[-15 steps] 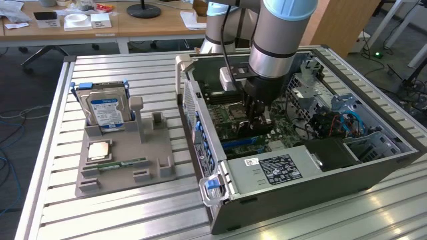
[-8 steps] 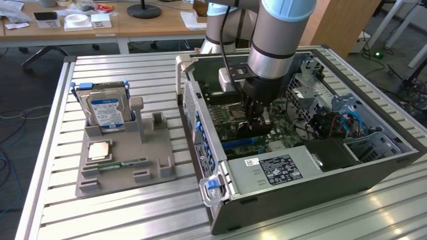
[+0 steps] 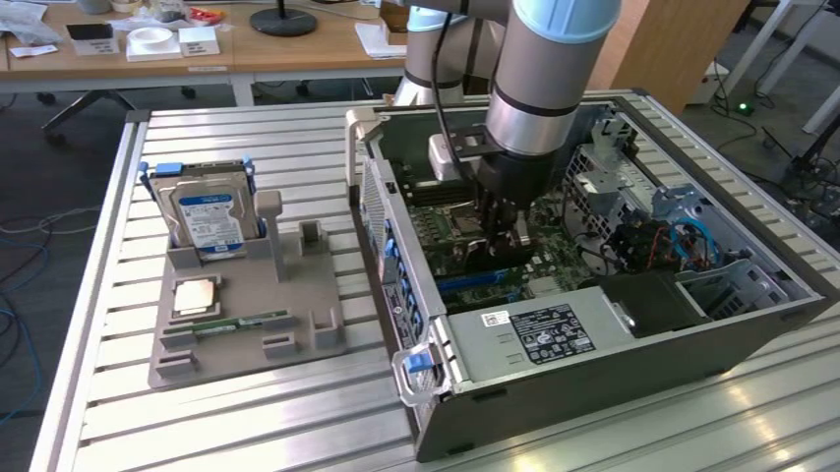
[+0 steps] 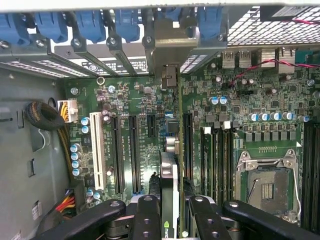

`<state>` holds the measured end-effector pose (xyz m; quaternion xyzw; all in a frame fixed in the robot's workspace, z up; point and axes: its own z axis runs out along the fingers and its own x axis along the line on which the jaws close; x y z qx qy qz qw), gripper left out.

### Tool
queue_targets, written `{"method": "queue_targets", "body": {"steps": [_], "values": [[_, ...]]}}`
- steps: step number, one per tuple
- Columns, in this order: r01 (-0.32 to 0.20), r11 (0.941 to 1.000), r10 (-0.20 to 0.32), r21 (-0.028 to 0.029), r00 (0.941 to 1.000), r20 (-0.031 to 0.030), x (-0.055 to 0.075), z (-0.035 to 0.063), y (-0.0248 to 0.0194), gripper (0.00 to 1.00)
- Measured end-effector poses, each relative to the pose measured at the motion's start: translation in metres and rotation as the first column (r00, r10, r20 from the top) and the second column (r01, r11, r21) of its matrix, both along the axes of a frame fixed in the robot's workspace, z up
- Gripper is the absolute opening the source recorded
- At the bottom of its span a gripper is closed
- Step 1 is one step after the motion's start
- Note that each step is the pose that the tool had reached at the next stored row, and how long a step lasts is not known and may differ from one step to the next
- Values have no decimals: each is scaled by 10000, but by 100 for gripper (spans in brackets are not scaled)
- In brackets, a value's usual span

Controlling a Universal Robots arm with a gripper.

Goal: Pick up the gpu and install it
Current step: 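Insert the gpu into the slot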

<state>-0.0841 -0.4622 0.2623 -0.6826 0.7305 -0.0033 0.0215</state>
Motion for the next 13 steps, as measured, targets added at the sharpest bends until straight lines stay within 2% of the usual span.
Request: {"method": "queue_targets", "body": {"steps": [13], "values": [[-3,10000,3,-2,10000,-1,-25,-8,-1,27]]}}
